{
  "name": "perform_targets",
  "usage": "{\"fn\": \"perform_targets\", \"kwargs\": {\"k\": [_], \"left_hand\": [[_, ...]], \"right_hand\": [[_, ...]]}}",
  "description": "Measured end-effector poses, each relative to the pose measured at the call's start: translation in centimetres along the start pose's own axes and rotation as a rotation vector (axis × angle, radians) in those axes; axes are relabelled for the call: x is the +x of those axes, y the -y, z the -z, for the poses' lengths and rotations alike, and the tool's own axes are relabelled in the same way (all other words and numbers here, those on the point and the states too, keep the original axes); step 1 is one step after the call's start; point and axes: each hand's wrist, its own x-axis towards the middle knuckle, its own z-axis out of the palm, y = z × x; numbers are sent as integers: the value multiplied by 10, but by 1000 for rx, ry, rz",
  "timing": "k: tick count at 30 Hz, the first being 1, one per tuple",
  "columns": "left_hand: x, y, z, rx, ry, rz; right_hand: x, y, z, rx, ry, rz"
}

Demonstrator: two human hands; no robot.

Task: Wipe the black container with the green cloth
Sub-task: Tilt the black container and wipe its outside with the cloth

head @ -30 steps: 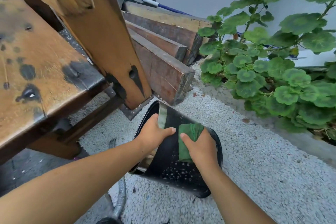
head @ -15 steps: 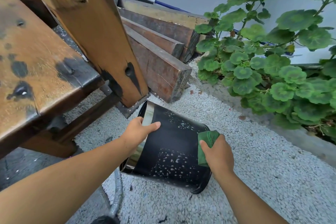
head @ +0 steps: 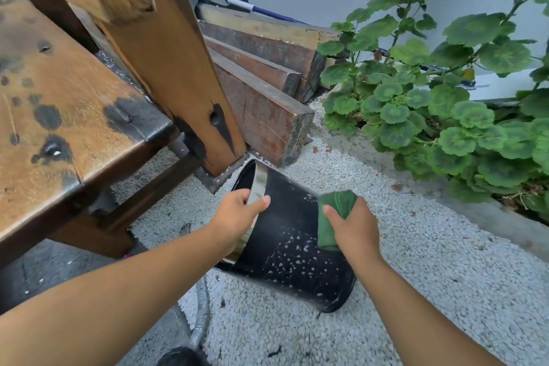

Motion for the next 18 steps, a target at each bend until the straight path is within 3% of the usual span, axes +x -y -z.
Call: {"fn": "perform_targets", "kwargs": {"k": [3, 6, 12, 18], "left_hand": [[5, -18, -10, -13, -40, -15], [5, -22, -19, -25, -58, 3], [-6, -27, -26, -200, -5, -5], [-1, -28, -22, -251, 21, 41]], "right_hand": [[-16, 33, -5, 259, 73, 10], [-32, 55, -14, 342, 148, 58], [-49, 64, -33, 346, 208, 26], [-46, 58, -35, 170, 183, 107]]}}
